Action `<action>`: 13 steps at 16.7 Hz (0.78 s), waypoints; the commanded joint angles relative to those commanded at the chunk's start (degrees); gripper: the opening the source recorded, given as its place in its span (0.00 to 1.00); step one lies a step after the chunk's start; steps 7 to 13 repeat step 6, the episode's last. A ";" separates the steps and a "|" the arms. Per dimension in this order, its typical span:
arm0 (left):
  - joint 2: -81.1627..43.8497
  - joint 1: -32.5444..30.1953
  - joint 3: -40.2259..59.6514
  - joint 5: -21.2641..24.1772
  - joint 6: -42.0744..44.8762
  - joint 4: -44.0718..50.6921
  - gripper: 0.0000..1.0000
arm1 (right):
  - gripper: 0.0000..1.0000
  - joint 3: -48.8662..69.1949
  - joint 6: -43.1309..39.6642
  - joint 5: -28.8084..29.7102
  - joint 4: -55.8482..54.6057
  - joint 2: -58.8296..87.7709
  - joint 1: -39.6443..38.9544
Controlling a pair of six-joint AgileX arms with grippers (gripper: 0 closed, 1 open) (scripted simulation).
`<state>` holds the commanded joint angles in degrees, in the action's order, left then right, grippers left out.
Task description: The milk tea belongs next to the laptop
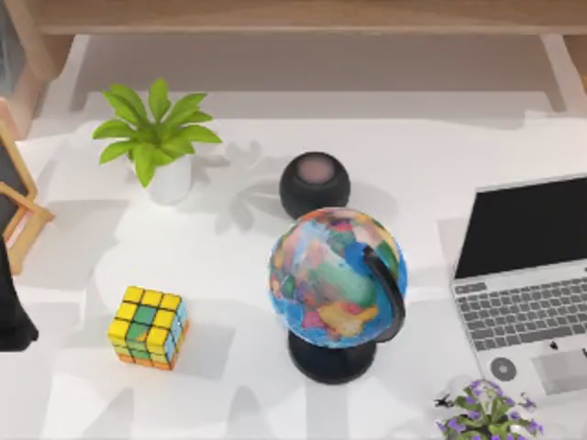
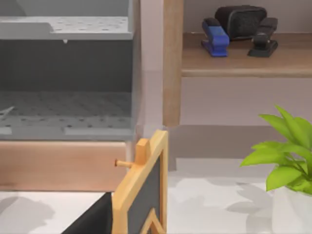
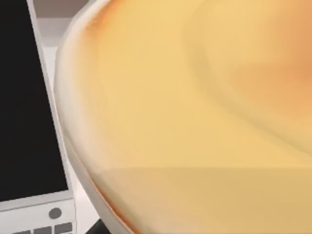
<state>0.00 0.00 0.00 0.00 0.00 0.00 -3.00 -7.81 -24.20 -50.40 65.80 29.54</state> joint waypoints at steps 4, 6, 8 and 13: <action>0.00 0.00 0.00 0.00 0.00 0.00 1.00 | 1.00 0.00 0.00 0.00 0.00 0.00 0.00; 0.00 0.00 0.00 0.00 0.00 0.00 1.00 | 1.00 0.00 0.00 0.00 0.00 0.00 0.00; 0.00 0.00 0.00 0.00 0.00 0.00 1.00 | 1.00 0.00 0.00 0.00 0.00 0.00 0.00; 0.00 0.00 0.00 0.00 0.00 0.00 1.00 | 1.00 0.00 0.00 0.00 0.00 0.00 0.00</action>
